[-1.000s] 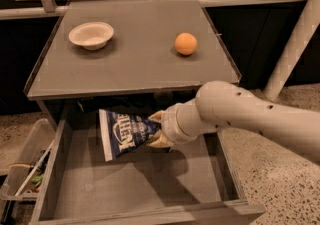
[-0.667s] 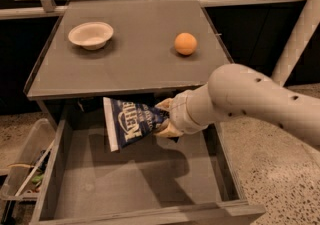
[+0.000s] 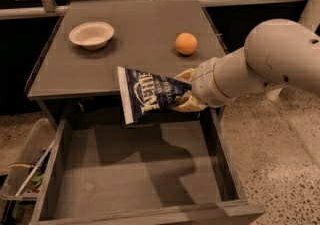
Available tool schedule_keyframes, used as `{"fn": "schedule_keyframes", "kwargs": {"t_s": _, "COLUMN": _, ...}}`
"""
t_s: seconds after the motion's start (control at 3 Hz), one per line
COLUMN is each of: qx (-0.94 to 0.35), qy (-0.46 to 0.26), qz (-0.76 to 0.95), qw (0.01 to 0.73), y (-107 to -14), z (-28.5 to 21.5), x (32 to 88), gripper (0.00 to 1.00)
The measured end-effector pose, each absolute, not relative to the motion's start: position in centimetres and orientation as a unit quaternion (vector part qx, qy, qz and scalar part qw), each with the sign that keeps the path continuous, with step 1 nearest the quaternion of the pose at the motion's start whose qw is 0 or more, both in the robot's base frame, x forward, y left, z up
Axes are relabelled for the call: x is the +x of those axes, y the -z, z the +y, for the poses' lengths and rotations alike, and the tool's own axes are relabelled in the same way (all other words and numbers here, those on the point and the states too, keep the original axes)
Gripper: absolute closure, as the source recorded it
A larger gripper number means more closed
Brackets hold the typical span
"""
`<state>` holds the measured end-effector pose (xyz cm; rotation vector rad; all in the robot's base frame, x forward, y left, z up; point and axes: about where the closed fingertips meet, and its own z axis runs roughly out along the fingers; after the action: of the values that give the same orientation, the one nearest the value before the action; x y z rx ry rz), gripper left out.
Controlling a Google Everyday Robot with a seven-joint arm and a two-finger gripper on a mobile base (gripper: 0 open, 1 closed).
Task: Pick blue chip bag from top drawer and place on counter
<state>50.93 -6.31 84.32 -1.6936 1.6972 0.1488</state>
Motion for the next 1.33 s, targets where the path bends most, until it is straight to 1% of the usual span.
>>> {"fn": "schedule_keyframes", "kwargs": {"t_s": 0.67, "qx": -0.657, "qy": -0.047, "qz": 0.656, "qw": 0.369, "y": -84.8, "z": -6.2, "x": 51.7, "gripper": 1.0}}
{"fn": "schedule_keyframes", "kwargs": {"t_s": 1.0, "qx": -0.66, "qy": -0.007, "qz": 0.64, "qw": 0.393, "y": -87.1, "z": -6.1, "x": 54.4, "gripper": 1.0}}
{"fn": "schedule_keyframes", "kwargs": {"t_s": 1.33, "qx": -0.655, "qy": 0.012, "qz": 0.625, "qw": 0.425, "y": -89.4, "z": -6.7, "x": 58.4, "gripper": 1.0}}
